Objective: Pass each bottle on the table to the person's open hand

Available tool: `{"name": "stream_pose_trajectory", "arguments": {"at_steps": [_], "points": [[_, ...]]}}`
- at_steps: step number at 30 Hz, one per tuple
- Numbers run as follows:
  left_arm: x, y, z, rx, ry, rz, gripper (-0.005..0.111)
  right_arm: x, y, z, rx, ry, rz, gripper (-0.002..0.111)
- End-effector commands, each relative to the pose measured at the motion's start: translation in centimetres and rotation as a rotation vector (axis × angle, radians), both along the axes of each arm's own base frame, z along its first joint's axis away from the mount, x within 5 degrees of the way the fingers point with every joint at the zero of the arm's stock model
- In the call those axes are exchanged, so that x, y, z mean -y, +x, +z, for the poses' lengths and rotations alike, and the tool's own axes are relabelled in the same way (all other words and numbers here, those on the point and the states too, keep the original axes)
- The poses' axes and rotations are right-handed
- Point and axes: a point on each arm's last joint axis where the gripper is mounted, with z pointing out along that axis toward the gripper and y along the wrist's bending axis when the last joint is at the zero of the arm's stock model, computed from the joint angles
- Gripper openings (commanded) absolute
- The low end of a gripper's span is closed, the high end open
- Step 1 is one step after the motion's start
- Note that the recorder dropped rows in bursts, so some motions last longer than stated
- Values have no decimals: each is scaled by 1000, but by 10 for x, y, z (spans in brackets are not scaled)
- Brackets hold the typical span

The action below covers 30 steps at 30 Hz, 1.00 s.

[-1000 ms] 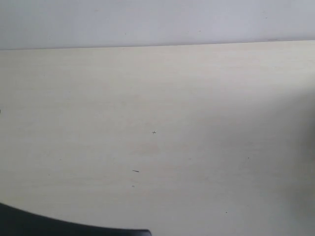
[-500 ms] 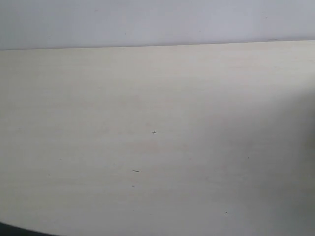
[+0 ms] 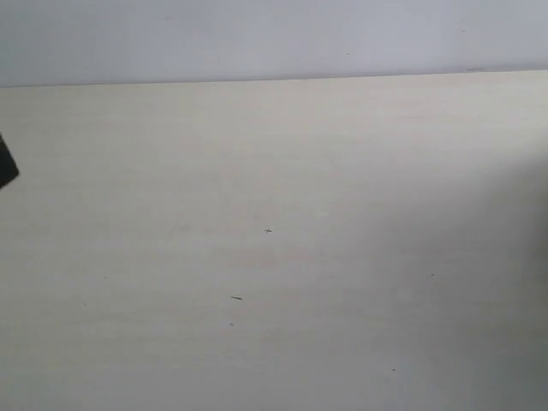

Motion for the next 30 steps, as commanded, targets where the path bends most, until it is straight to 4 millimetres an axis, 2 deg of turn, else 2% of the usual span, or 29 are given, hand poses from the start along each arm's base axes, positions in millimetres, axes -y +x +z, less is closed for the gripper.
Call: {"name": "stream_pose_trajectory", "arguments": {"at_steps": [1,8,13,16,20,26,30], "points": [[-24,3,-28,-103,-120,189,0,0,0,-1,3,0,-2,0],[-42,-9,-67,-87,-164,323,0,0,0,-1,3,0,-2,0],[-51,-17,-88,-29,-193,436,0,0,0,-1,3,0,-2,0],[-56,-19,-85,20,-200,498,0,0,0,-1,3,0,-2,0],[-53,-21,-84,31,-215,477,0,0,0,-1,3,0,-2,0],[-53,-21,-81,-52,-422,461,0,0,0,-1,3,0,-2,0],[-60,-19,-82,-110,-547,525,0,0,0,-1,3,0,-2,0]]}}
